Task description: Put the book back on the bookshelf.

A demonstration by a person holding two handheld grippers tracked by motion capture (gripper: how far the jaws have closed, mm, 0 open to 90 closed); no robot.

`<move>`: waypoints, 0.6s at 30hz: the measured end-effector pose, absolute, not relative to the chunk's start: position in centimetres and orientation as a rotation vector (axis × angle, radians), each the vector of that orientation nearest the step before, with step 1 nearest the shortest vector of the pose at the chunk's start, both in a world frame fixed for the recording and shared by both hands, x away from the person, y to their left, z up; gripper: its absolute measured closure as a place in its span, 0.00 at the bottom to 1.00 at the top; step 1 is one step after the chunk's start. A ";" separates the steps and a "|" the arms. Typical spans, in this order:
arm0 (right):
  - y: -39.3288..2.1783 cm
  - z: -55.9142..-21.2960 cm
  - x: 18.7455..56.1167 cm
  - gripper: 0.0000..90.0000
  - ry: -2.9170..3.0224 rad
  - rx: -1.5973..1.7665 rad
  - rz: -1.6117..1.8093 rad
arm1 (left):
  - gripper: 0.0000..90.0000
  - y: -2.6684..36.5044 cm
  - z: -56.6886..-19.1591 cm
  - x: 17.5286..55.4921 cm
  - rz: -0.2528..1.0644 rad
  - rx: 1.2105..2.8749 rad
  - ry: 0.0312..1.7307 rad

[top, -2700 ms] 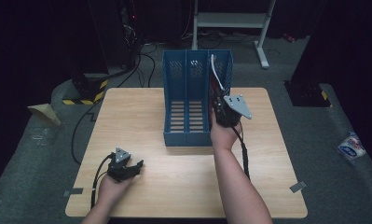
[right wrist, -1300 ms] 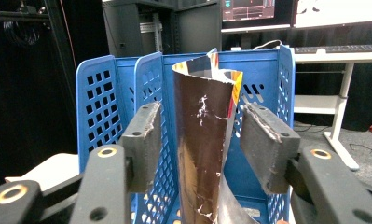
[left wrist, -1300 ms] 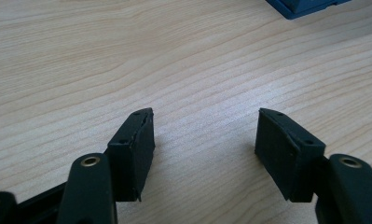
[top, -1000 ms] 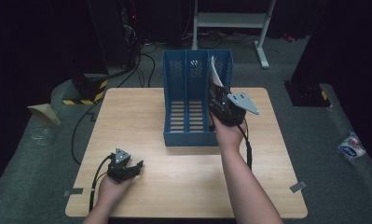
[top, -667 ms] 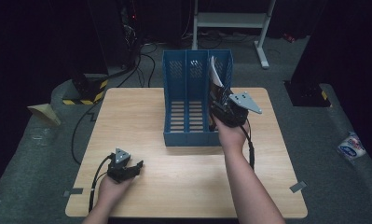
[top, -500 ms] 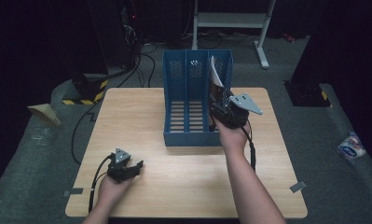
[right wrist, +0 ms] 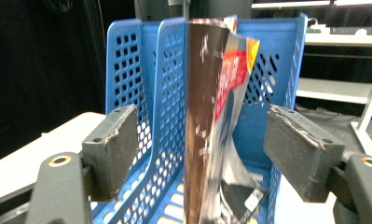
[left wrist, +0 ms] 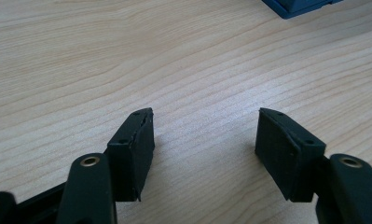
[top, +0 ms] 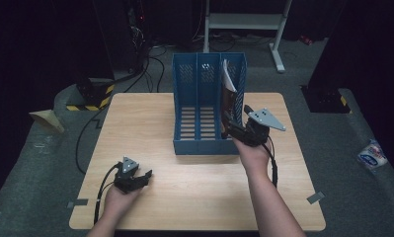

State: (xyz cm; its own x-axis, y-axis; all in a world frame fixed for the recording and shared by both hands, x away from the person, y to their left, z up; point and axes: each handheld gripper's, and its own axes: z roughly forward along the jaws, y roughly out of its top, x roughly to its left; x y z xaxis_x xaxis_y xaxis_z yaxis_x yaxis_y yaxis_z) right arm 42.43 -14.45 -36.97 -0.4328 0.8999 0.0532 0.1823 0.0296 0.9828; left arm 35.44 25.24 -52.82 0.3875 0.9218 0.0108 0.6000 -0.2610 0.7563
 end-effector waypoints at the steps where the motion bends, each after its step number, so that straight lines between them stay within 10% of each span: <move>1: -14.6 -37.2 42.1 0.25 1.675 1.110 1.444 | 0.41 25.2 -52.8 35.4 0.608 1.971 1.303; 18: -18.7 -43.5 39.3 0.19 1.778 1.247 1.190 | 0.41 25.2 -52.8 35.5 0.609 1.972 1.304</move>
State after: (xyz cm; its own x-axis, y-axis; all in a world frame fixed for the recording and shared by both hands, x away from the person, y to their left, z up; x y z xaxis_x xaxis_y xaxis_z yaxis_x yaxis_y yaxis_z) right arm 39.25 -18.74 -43.49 -0.3338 0.9426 -0.0109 0.3490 0.1343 0.9275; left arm 35.48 25.19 -52.81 0.3869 0.9220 0.0114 0.6008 -0.2615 0.7554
